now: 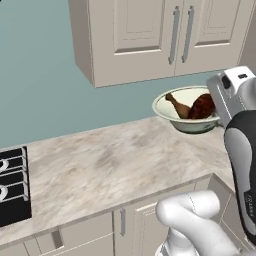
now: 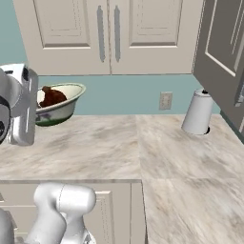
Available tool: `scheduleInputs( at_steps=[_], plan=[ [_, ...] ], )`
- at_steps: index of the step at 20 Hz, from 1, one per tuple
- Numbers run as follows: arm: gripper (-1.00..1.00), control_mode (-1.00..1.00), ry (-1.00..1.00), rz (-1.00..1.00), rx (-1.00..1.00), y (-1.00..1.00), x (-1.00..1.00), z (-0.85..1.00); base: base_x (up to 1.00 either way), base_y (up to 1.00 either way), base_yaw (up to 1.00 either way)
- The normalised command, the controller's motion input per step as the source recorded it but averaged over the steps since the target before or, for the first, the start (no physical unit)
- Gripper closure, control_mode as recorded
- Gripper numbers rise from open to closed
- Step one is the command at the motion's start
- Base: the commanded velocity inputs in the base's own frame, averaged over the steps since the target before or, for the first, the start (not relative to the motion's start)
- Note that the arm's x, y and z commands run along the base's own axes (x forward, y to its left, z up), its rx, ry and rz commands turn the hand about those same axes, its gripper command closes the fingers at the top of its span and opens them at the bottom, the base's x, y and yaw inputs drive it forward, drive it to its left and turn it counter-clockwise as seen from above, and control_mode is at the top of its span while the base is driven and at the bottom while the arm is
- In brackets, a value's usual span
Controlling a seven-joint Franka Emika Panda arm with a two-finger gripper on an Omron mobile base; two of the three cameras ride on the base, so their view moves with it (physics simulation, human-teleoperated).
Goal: Place the bowl with the squash and lemon on the top shelf of the fridge. Place the bowl with the steak and chicken drumstick on the second highest shelf of the fridge.
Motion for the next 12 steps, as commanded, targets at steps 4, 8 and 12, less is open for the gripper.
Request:
scheduleInputs(
  at_steps=[4, 8, 12],
  plan=[
    [1.00, -1.00, -0.09, -0.07, 0.00, 0.14, -0.29, 0.00, 0.00, 0.00, 0.00],
    [1.00, 1.00, -0.02, 0.00, 0.01, 0.16, -0.32, 0.00, -0.46, 0.22, 0.02],
    [1.00, 1.00, 0.00, 0.00, 0.00, 0.00, 0.00, 0.00, -0.94, 0.72, 0.31]
  ],
)
